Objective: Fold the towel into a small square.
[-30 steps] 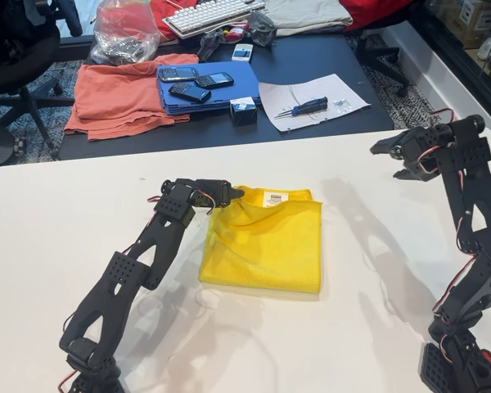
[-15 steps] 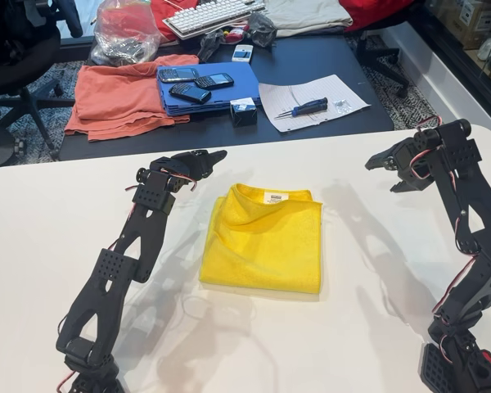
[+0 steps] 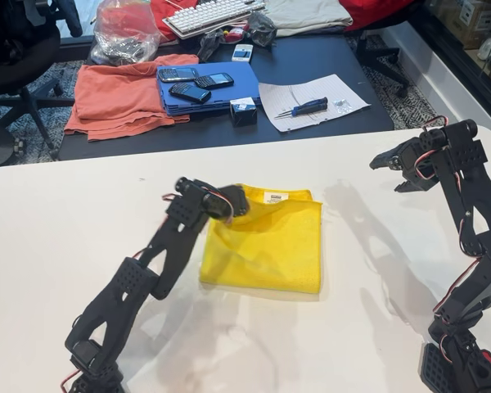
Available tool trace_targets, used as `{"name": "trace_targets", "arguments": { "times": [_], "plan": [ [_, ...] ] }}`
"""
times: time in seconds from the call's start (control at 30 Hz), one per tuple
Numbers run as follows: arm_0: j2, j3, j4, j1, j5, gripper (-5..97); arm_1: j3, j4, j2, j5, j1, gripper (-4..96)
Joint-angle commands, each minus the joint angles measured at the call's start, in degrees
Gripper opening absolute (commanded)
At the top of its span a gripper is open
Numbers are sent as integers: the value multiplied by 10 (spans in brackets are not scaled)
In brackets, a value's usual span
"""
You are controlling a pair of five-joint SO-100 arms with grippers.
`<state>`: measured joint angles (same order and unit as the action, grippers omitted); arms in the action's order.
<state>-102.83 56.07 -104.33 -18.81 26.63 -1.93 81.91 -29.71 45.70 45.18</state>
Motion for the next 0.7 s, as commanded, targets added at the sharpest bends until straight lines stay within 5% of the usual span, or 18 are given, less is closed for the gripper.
{"name": "trace_targets", "arguments": {
  "times": [0.0, 0.23, 0.5, 0.67],
  "plan": [
    [-15, -9, 4, 5, -3, 278, 6, -30, 5, -9, 1, 18],
    [-55, -4, 9, 0, -5, 278, 3, -138, 64, 4, -8, 2],
    [-112, -1, 3, -2, -7, 278, 4, -224, 132, 150, -60, -1],
    [-121, -1, 3, -2, -7, 277, 7, -256, 153, 177, -75, -2]
  ]
}}
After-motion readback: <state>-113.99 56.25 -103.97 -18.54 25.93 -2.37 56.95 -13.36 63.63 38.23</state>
